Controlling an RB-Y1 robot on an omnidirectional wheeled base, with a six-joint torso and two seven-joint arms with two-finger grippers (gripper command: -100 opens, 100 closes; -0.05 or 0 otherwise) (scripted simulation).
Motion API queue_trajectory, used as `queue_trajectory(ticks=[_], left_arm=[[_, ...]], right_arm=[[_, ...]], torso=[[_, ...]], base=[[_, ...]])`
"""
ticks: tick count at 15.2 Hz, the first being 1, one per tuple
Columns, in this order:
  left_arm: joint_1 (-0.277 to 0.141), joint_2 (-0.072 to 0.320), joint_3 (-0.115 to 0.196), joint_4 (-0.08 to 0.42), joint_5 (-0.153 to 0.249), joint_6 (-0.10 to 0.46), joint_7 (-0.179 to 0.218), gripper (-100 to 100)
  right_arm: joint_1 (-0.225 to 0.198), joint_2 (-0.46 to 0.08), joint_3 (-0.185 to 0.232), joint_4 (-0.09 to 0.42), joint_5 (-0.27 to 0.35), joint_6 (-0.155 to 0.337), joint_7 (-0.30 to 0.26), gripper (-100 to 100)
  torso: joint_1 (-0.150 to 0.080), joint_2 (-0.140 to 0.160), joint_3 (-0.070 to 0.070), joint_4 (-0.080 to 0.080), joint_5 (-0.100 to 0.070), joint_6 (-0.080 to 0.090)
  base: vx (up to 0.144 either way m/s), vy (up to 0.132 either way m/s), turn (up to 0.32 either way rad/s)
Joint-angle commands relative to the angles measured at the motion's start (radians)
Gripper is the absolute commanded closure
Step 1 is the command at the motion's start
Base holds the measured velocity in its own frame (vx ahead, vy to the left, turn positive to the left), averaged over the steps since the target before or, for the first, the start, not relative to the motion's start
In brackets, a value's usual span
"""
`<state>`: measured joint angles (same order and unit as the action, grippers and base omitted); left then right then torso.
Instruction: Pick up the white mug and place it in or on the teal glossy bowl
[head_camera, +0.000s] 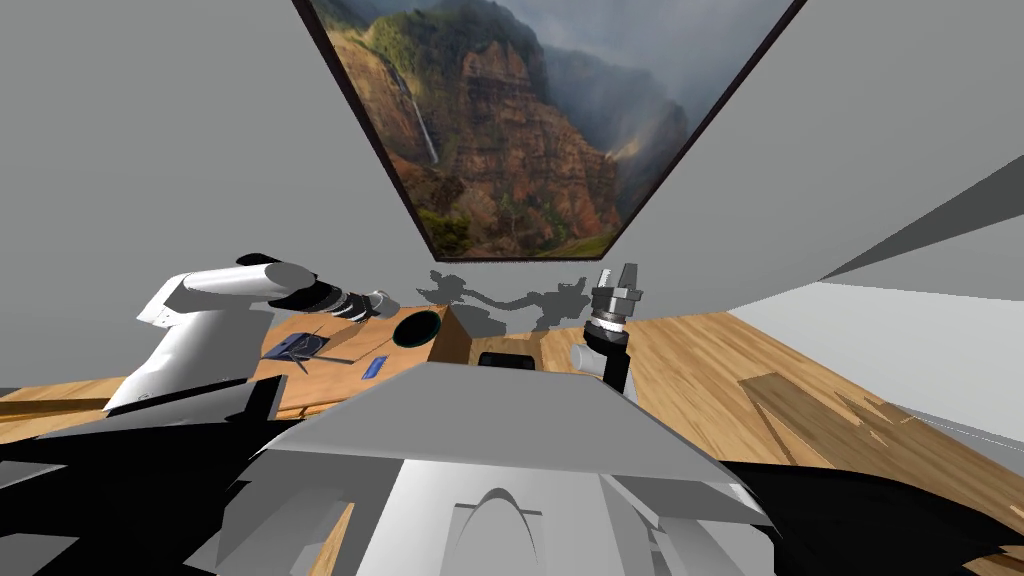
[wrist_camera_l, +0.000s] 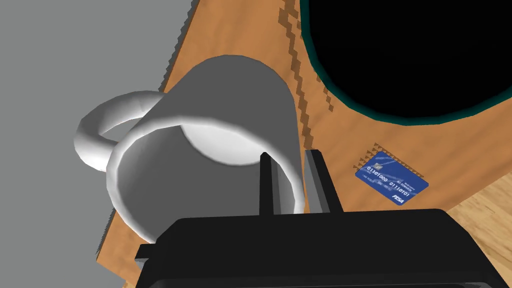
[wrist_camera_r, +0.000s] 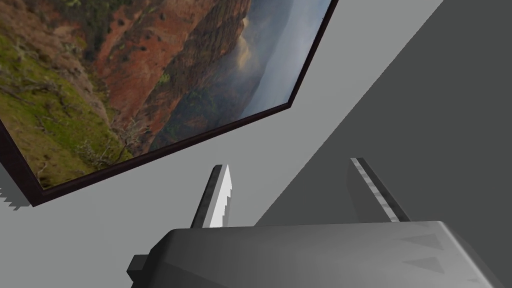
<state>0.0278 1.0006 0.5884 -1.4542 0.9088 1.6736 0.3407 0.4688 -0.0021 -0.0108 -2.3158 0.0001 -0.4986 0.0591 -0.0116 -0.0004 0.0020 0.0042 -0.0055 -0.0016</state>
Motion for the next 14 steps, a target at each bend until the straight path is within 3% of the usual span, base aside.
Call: queue_trajectory(ticks=[1,7,14], left_arm=[[0.018,0.014,0.017,-0.035,0.033,0.021,0.007,100],[0.07,0.041,0.045,-0.103,0.117,0.111,-0.009,100],[0.095,0.051,0.055,-0.131,0.154,0.235,-0.022,100]], right_arm=[[0.0,0.0,0.0,0.0,0.0,0.0,0.0,0],[0.0,0.0,0.0,0.0,0.0,0.0,0.0,0],[0.0,0.0,0.0,0.0,0.0,0.0,0.0,0]], torso=[[0.0,0.0,0.0,0.0,0.0,0.0],[-0.002,-0.001,-0.001,0.0,-0.001,0.0],[0.005,0.003,0.001,-0.001,0.001,0.0]], base=[[0.058,-0.1,0.023],[0.074,-0.111,0.018],[0.029,-0.05,0.004]])
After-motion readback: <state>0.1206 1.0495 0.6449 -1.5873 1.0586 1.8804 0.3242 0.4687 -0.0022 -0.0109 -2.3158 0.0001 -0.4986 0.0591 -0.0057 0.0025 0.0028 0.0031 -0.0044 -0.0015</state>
